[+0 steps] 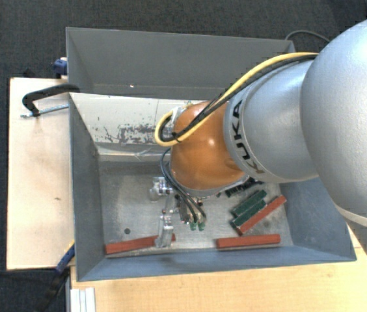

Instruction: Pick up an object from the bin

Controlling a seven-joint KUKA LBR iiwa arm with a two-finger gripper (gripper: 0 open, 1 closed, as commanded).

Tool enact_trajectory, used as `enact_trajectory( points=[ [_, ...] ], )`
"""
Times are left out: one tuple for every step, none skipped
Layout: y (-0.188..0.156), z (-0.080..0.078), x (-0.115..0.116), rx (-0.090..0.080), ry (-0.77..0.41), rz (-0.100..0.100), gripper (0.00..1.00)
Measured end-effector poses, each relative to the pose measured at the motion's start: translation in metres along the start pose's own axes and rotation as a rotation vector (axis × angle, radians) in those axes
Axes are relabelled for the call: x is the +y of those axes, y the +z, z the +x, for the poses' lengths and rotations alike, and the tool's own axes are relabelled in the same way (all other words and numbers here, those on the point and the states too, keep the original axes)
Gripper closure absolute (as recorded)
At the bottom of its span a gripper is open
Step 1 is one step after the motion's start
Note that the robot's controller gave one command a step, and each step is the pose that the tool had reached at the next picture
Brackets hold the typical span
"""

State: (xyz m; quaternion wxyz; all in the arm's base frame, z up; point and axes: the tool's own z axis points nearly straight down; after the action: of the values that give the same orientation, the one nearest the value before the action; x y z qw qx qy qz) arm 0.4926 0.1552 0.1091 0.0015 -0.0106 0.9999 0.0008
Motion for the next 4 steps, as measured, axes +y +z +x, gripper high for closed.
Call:
enact_trajectory(
  points=[
    [-0.018,0.0,0.02,-0.003,-0.281,-0.001,0.0],
    [0.04,0.001,0.004,0.004,-0.199,0.0,0.0],
    [0.038,0.0,0.011,-0.004,-0.582,-0.001,1.0],
    [0.038,0.0,0.011,-0.004,-0.582,-0.001,1.0]
  ],
)
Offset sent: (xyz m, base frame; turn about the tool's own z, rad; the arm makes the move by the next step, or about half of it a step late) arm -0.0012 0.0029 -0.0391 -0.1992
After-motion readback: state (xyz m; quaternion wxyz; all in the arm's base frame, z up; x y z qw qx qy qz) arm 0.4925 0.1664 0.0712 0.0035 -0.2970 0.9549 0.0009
